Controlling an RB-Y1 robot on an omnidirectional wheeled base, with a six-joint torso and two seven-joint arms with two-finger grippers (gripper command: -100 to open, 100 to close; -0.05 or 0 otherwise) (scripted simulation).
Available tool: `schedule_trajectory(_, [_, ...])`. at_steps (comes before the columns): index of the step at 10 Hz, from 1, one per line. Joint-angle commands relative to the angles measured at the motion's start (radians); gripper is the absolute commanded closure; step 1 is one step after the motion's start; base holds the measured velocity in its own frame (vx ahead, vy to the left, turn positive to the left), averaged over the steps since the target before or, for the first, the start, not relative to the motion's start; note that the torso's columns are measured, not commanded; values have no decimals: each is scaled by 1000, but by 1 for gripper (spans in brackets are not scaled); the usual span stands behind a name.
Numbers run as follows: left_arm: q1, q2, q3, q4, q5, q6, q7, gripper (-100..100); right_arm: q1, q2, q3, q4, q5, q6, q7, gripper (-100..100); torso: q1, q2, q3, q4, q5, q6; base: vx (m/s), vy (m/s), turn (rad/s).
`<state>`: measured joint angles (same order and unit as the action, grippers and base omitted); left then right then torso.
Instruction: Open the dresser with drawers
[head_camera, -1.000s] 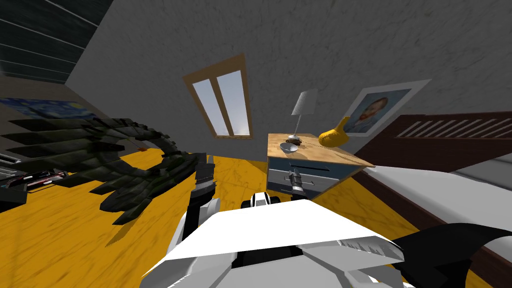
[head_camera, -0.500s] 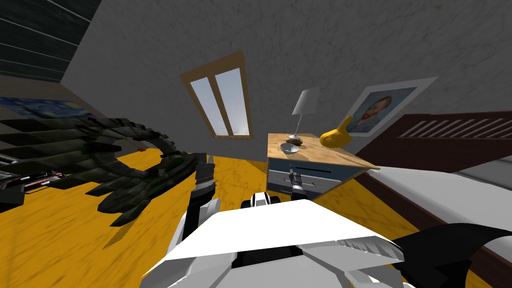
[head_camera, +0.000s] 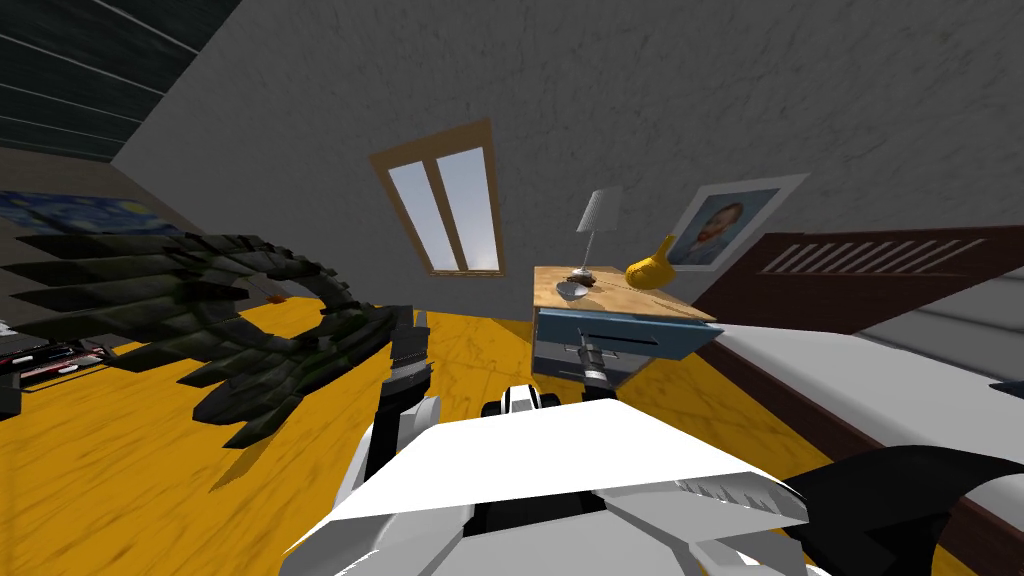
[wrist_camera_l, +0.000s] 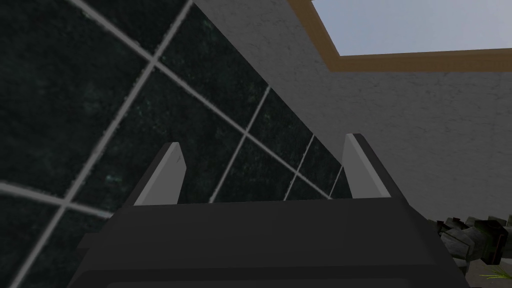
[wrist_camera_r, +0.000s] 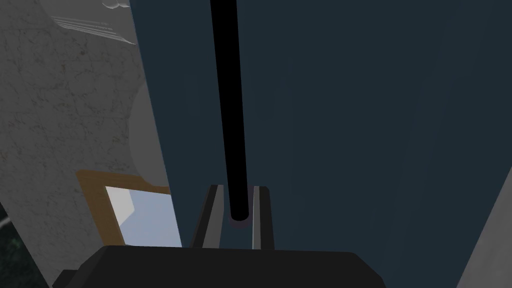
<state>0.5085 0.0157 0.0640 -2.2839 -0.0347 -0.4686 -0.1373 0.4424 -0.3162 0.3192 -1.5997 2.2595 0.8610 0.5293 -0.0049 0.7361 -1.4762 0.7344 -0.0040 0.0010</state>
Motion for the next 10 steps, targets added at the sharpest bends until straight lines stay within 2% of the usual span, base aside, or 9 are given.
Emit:
schedule_trajectory(1, [0, 0, 0, 0, 0, 0, 0, 0, 15, 1, 9, -9, 6, -5, 2, 100, -1, -5, -3, 1, 2, 0, -149, 38, -33])
schedule_trajectory(4, [0, 0, 0, 0, 0, 0, 0, 0, 36, 2, 21, -23, 14, -9, 4, 100, 1, 3, 2, 0, 0, 1, -208, 61, -45])
schedule_trajectory(5, [0, 0, 0, 0, 0, 0, 0, 0, 28, 1, 16, -28, 14, -4, 4, 100, 0, 0, 0, 0, 0, 0, -99, 37, -12])
schedule_trajectory(9, [0, 0, 0, 0, 0, 0, 0, 0, 58, 4, 39, -38, 31, -1, 2, 100, 2, 0, 0, 0, 0, -2, -156, 44, -28])
schedule_trajectory(10, [0, 0, 0, 0, 0, 0, 0, 0, 64, 0, 28, -74, 27, -14, 12, -100, 2, 0, 0, 0, 0, -2, -86, 21, -64])
